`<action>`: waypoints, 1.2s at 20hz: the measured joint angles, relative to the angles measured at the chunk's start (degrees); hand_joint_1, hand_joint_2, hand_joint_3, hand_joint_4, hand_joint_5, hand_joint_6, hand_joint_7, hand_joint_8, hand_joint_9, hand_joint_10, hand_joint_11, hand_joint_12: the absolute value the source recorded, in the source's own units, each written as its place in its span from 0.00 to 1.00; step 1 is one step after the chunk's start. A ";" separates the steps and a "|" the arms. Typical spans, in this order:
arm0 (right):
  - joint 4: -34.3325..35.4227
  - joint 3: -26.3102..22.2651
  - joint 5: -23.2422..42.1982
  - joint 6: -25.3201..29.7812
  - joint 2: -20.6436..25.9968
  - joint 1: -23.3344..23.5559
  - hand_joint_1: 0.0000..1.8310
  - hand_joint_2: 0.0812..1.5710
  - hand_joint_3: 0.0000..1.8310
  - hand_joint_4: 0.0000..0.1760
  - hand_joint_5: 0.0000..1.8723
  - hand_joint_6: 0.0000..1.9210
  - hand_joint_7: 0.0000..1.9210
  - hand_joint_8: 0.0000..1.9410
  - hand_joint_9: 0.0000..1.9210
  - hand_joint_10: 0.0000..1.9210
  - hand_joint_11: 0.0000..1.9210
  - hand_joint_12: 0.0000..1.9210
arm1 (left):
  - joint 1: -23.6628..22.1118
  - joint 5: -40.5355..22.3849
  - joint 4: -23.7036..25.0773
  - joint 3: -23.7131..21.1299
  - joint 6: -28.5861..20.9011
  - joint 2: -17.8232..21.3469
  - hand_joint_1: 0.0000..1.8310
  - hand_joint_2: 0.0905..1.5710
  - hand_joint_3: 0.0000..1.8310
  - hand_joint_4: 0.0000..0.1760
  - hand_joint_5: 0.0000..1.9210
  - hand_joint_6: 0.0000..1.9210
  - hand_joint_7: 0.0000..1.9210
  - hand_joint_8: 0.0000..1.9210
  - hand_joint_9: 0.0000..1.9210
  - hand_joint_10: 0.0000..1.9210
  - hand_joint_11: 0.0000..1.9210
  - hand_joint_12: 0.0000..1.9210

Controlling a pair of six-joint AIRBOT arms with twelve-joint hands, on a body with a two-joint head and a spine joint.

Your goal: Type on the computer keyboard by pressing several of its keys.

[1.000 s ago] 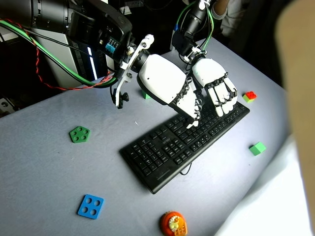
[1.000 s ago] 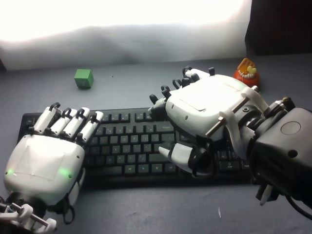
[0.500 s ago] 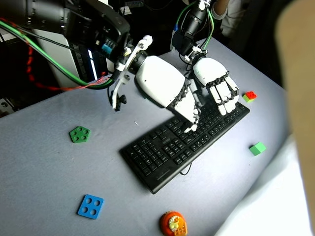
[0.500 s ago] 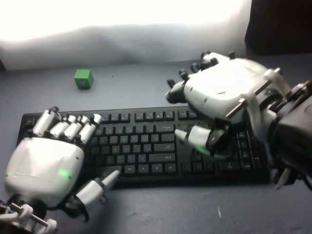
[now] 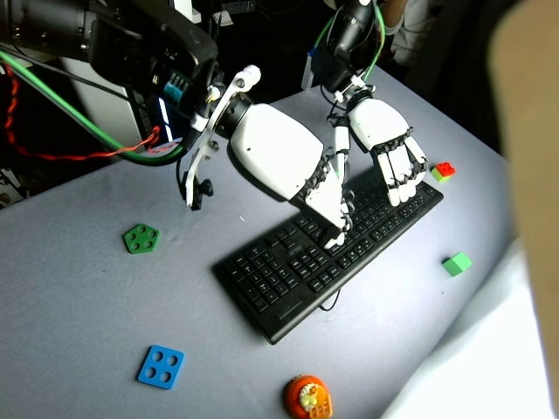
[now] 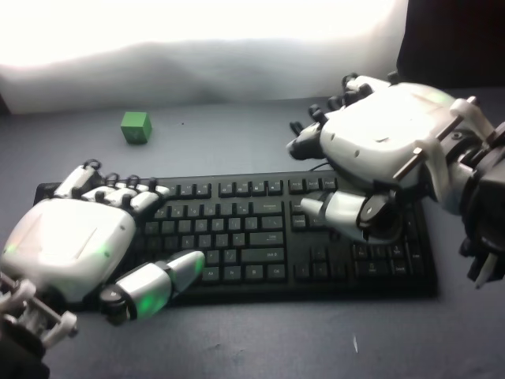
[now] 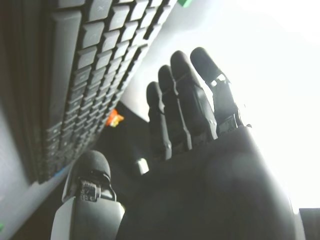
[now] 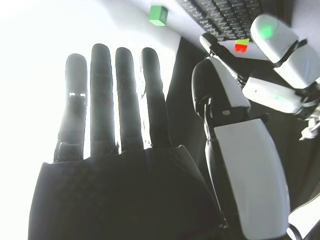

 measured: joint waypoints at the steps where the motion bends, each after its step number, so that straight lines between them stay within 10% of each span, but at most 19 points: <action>1: -0.02 0.28 0.04 -0.04 0.00 -0.02 0.24 0.83 0.00 0.00 0.28 0.00 0.26 0.01 0.27 0.02 0.00 0.70 | -1.53 3.04 -0.70 -1.27 0.39 1.81 0.00 0.79 0.00 0.00 0.23 0.02 0.24 0.00 0.24 0.00 0.00 0.63; 7: -0.09 0.81 -0.13 0.00 -0.17 -0.02 0.17 0.85 0.00 0.00 0.34 0.02 0.37 0.02 0.34 0.06 0.01 0.81 | -12.59 19.08 -4.55 -6.84 3.02 13.70 0.00 0.80 0.00 0.00 0.25 0.02 0.30 0.01 0.29 0.02 0.00 0.65; 11: -0.11 0.81 -0.13 0.00 -0.28 0.00 0.22 0.85 0.00 0.00 0.47 0.13 0.50 0.12 0.32 0.59 0.13 0.92 | -15.80 25.81 -3.96 -10.10 2.43 15.96 0.03 0.83 0.00 0.00 0.36 0.06 0.41 0.03 0.31 0.20 0.00 0.80; 15: -0.13 0.81 -0.26 0.02 -0.28 0.00 0.20 0.84 0.00 0.00 0.43 0.56 0.46 0.62 0.38 0.77 0.24 1.00 | -16.41 25.38 -4.37 -12.11 2.34 16.57 0.13 0.85 0.00 0.00 0.31 0.55 0.32 0.74 0.28 0.84 0.16 0.99; 17: -0.13 0.81 -0.33 0.02 -0.31 0.00 0.18 0.84 0.00 0.00 0.43 0.70 0.49 0.72 0.41 0.87 0.28 1.00 | -17.79 25.27 -4.31 -12.48 2.40 16.55 0.18 0.85 0.00 0.00 0.32 0.71 0.34 0.86 0.31 0.94 0.24 1.00; 19: -0.13 0.81 -0.28 0.02 -0.28 0.00 0.21 0.89 0.01 0.00 0.48 0.91 0.59 0.92 0.60 0.99 0.56 1.00 | -18.56 24.52 -4.04 -12.41 2.51 16.06 0.21 0.88 0.01 0.00 0.37 0.87 0.43 0.93 0.40 1.00 0.34 1.00; 20: -0.15 0.81 -0.28 0.02 -0.28 0.00 0.21 0.91 0.01 0.00 0.50 0.91 0.62 0.94 0.63 1.00 0.64 1.00 | -18.56 24.94 -4.24 -12.44 2.51 16.02 0.36 0.85 0.05 0.51 0.30 0.89 0.47 0.92 0.44 1.00 0.38 1.00; 21: -0.11 0.81 -0.28 0.04 -0.28 0.00 0.21 0.91 0.01 0.00 0.52 0.92 0.61 0.96 0.63 1.00 0.66 1.00 | -18.56 25.29 -4.83 -12.41 2.49 16.02 0.27 0.87 0.04 0.00 0.38 0.90 0.49 0.92 0.46 1.00 0.41 1.00; 24: -0.83 1.01 -0.83 -0.22 -0.28 0.42 0.16 0.95 0.01 0.00 0.51 0.94 0.58 0.98 0.60 1.00 0.61 1.00 | -18.56 25.22 -4.98 -11.58 2.05 16.04 0.20 0.92 0.02 0.00 0.43 0.88 0.51 0.90 0.49 1.00 0.43 1.00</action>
